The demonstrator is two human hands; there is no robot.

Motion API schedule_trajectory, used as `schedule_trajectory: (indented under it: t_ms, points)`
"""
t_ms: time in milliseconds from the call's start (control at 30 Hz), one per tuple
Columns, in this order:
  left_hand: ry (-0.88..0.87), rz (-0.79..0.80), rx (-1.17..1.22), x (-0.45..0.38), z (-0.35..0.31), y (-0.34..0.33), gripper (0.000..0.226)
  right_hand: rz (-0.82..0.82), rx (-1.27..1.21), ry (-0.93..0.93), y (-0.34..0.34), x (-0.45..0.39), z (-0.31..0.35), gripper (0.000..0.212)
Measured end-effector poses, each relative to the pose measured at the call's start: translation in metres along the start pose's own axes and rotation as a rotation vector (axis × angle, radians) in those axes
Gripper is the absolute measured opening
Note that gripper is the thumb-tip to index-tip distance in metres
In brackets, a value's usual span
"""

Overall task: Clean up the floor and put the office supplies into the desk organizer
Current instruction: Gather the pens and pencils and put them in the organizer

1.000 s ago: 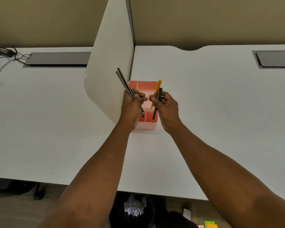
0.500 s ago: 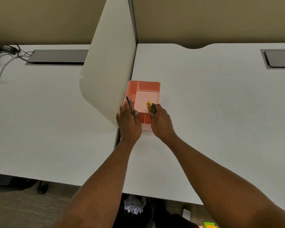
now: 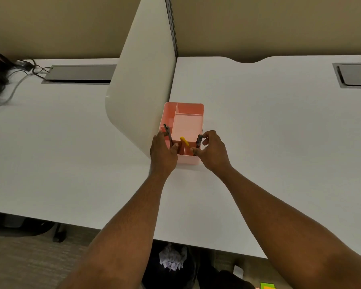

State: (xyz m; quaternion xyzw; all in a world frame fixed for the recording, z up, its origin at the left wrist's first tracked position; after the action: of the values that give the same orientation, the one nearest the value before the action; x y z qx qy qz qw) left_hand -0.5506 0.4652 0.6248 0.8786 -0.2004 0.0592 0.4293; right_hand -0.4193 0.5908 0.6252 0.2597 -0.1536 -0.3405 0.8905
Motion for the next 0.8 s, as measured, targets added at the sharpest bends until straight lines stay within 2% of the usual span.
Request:
schedule_trajectory:
  t_ms: [100,233,433,567,800]
  points:
    - [0.006,0.011,0.002,0.009,0.001,0.005,0.056,-0.002,-0.006,-0.023,0.001,0.007,-0.004,0.073]
    - [-0.026,-0.001,-0.020,0.026,0.009,0.012,0.059,0.006,-0.016,-0.017,-0.001,0.023,-0.005,0.075]
    - [-0.069,0.027,-0.036,0.061,0.031,0.021,0.062,-0.019,-0.001,-0.006,0.000,0.062,-0.003,0.068]
    - [-0.122,0.060,0.002,0.090,0.047,0.032,0.054,-0.039,0.043,0.005,-0.001,0.099,0.002,0.061]
    - [-0.219,0.153,-0.216,0.147,0.078,0.052,0.054,-0.096,0.130,0.021,-0.005,0.186,0.023,0.053]
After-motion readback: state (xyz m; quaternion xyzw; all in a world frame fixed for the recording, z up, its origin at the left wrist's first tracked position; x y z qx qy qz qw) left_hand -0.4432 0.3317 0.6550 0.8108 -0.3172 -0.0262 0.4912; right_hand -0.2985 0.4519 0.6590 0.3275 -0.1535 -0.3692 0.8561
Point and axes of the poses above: each hand's wrist, its own x-axis away from the middle knuckle, its own y-axis out of the back of the hand, z = x × y, the point moved 8 cm from there along -x, towards the middle knuckle, and after that the axes turned 13 degrees about y, right-handed, at the moved point
